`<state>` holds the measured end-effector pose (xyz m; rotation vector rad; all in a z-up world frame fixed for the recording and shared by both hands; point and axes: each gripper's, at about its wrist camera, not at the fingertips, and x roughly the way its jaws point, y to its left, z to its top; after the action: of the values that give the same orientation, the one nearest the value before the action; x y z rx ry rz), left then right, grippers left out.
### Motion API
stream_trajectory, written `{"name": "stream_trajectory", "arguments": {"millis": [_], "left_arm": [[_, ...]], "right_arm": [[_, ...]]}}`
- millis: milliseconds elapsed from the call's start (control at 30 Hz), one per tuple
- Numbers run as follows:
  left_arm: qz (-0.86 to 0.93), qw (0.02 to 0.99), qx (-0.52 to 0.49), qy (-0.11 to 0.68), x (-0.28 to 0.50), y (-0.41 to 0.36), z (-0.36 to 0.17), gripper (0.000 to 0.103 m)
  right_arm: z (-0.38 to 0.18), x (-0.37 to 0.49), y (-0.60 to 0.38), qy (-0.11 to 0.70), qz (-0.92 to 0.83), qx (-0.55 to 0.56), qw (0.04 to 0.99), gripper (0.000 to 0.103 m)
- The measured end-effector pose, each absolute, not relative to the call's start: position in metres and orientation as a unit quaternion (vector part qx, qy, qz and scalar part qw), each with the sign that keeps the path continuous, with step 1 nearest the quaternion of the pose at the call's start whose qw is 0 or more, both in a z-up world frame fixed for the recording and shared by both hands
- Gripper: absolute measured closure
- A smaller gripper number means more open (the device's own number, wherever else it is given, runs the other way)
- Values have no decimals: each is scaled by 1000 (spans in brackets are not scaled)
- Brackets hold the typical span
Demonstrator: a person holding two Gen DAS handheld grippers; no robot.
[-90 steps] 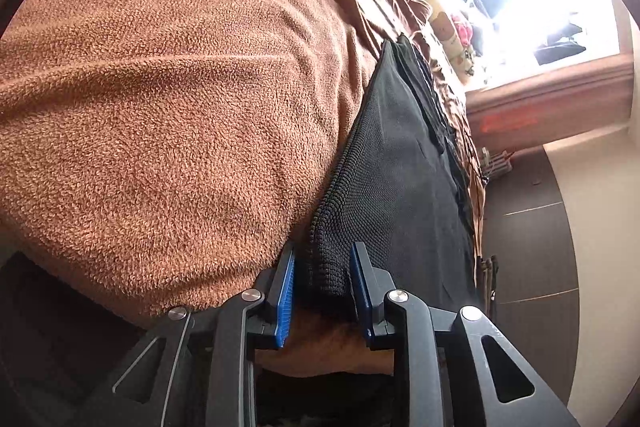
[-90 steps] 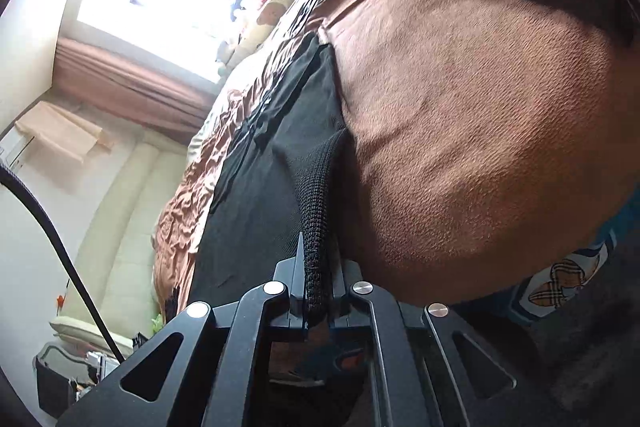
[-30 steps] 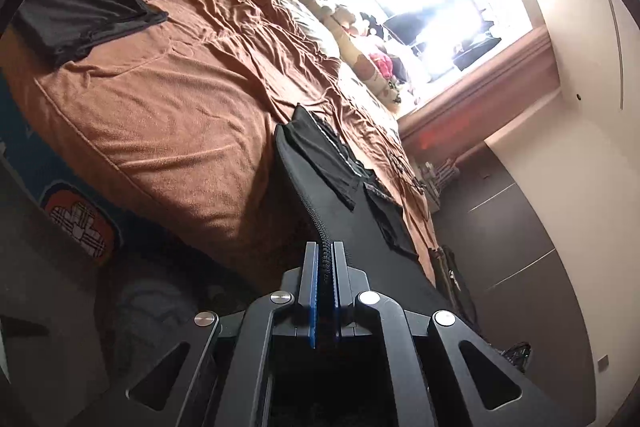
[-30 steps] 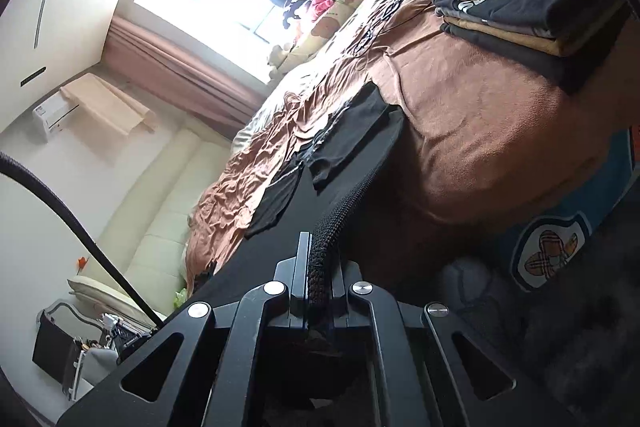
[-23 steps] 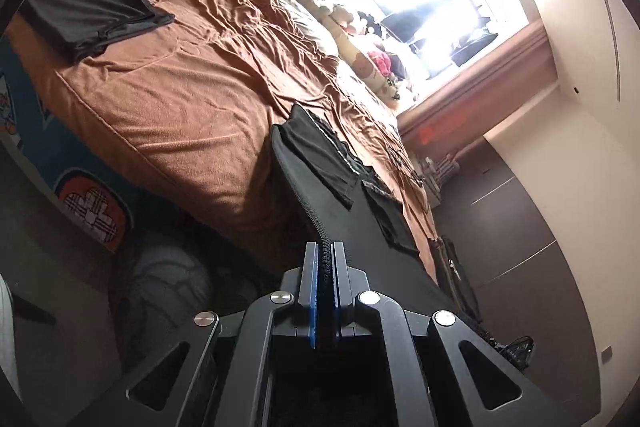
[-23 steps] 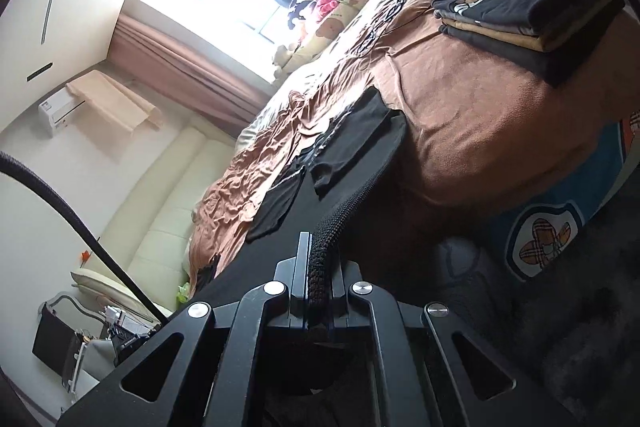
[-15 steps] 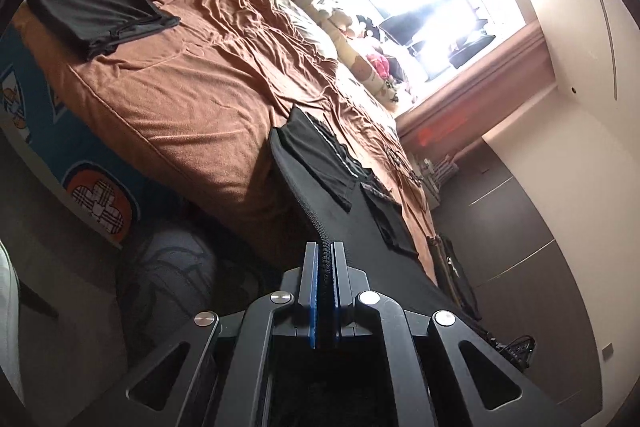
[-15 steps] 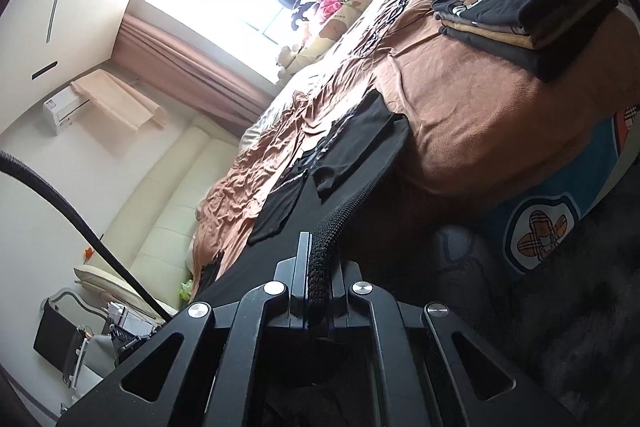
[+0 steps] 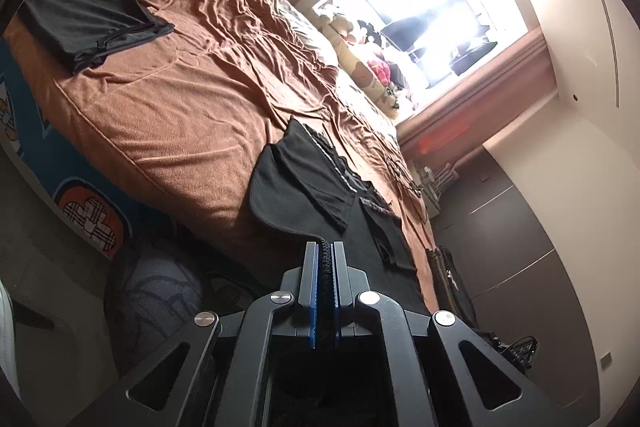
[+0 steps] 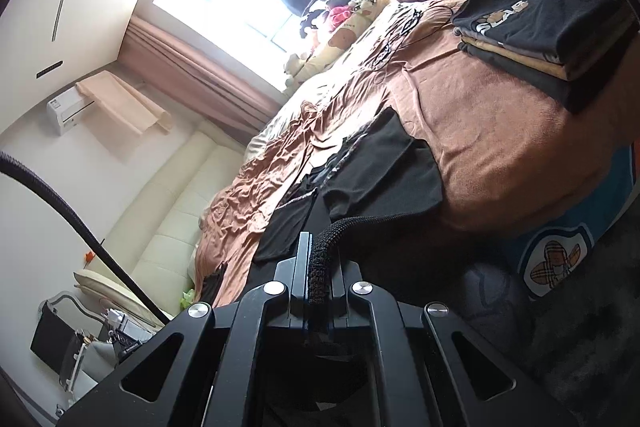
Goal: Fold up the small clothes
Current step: 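Lift the hem with both tools and fold it over toward the collar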
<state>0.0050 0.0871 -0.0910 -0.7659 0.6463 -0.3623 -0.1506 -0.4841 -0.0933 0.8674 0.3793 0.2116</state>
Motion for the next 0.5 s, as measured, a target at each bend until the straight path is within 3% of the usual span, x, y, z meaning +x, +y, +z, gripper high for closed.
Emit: {"name": "stream_trajectory", "arguments": {"millis": [500], "left_arm": [[-161,866,-334,334,114,76,-66,98]], "right_arm": [[-71,-46,-495,203,82,412,884,101]]}}
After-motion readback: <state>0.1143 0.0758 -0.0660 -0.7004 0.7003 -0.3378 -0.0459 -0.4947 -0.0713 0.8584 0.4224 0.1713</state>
